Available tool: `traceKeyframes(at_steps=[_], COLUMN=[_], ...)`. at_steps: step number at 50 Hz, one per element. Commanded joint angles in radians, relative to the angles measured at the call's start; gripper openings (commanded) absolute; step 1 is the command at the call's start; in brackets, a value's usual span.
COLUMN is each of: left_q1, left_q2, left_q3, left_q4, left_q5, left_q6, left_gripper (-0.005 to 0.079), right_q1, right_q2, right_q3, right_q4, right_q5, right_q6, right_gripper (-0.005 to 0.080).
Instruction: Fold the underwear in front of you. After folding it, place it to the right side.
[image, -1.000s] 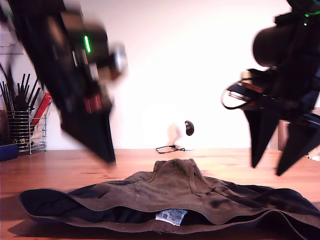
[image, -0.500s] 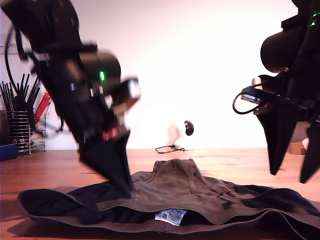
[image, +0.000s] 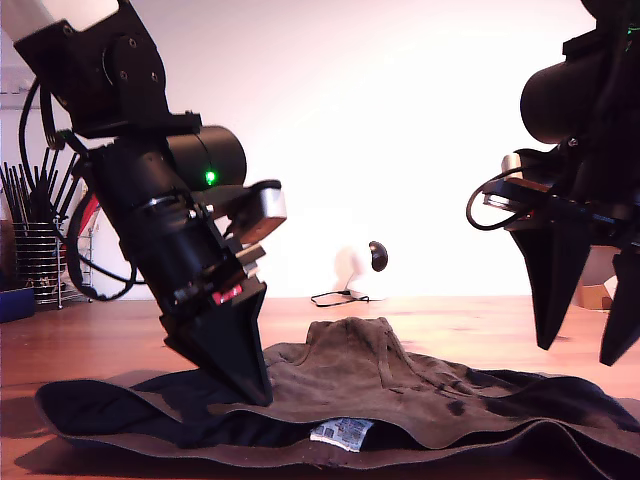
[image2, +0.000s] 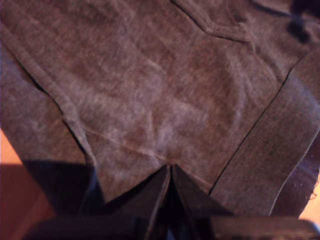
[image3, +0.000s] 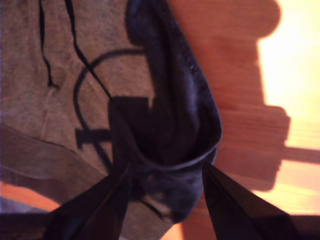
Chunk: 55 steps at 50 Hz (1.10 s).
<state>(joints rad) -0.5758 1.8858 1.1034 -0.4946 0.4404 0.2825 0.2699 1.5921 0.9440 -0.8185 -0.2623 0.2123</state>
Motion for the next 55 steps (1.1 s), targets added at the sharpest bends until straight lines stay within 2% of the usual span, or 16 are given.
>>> traceKeyframes(at_steps=[1,6,17,43,46,55], left_q1=[-0.003,-0.003,-0.003,-0.003,-0.003,-0.003], left_q2=[0.033,0.033,0.041,0.052,0.052,0.052], left_q3=[0.0,0.0,0.0,0.0,0.0,0.0], left_q4=[0.005,0.014,0.024,0.021,0.021,0.022], left_q5=[-0.003,-0.003,0.005,0.024,0.024,0.024], left_q6=[-0.004,-0.005,-0.02,-0.023,-0.026,-0.025], left_gripper=[-0.0021,-0.0021,-0.0021,-0.0021,-0.0021,-0.0021], right_q1=[-0.018,-0.029,-0.027,-0.021,-0.016,0.003], right_q2=[0.016,0.016,0.016,0.016,0.016,0.016], right_q3=[-0.05,-0.079,-0.142,-0.206,-0.206,-0.206], right_q4=[0.0,0.014,0.103,0.184,0.189,0.22], right_q5=[-0.001,-0.009,-0.106,-0.106,-0.109,-0.113], right_q6=[0.001,0.0,0.027,0.027,0.027,0.053], right_gripper=[0.0409,0.0409,0.0409,0.0399,0.036,0.0167])
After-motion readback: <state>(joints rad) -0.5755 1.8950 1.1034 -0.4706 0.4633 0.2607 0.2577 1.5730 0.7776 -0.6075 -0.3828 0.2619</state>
